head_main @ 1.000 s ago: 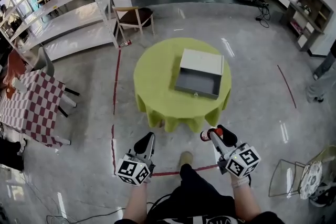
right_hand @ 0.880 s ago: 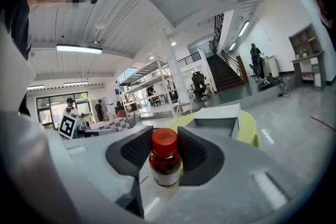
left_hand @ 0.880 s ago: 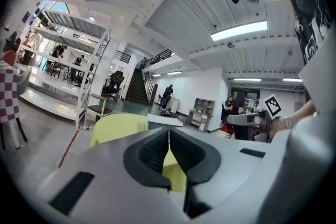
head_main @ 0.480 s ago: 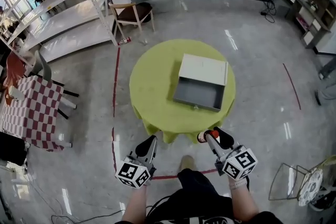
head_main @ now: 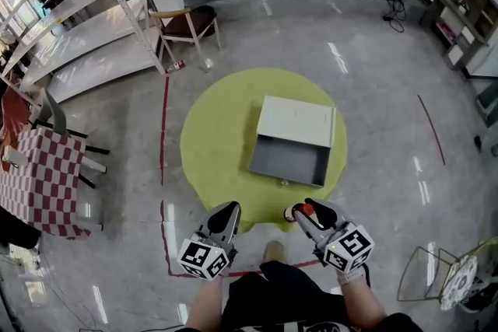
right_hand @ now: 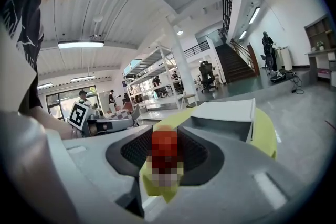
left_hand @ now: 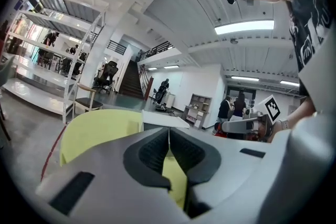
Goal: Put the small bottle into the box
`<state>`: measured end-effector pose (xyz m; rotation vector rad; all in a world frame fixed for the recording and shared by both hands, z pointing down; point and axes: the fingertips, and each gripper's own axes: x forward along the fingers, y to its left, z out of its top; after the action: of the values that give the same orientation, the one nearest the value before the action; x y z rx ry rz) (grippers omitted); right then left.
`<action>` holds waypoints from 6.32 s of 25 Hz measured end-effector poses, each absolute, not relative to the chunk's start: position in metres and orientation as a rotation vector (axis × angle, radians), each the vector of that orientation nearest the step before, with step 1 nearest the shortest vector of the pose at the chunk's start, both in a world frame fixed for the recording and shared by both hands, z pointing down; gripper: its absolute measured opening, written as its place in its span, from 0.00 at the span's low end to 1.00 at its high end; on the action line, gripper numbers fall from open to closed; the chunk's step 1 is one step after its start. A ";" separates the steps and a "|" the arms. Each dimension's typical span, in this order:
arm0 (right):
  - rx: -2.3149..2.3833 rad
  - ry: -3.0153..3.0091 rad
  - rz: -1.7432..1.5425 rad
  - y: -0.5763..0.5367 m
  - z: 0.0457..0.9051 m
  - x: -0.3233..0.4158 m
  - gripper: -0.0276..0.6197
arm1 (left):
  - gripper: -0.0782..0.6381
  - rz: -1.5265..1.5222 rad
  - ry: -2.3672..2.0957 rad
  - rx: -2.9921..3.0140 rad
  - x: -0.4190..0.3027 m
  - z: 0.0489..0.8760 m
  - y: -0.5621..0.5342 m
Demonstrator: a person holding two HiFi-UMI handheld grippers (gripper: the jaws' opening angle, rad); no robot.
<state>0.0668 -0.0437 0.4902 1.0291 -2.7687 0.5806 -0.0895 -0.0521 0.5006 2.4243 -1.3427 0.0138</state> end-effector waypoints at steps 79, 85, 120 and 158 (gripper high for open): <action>1.139 -2.430 0.485 -0.176 0.555 0.085 0.27 | 0.13 0.084 -1.123 2.373 -0.064 0.560 -0.155; 1.135 -2.413 0.439 -0.173 0.558 0.084 0.27 | 0.13 0.075 -1.135 2.369 -0.068 0.562 -0.151; 1.225 -2.537 0.433 -0.136 0.499 0.096 0.05 | 0.13 0.012 -1.173 2.440 -0.061 0.510 -0.126; 1.264 -2.664 0.267 -0.125 0.420 0.084 0.05 | 0.13 -0.124 -1.206 2.562 -0.070 0.424 -0.138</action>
<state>0.0842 -0.1253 0.4197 1.2643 -2.6643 0.2667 -0.0699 -0.1376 0.4237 2.5616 -1.2064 -0.1240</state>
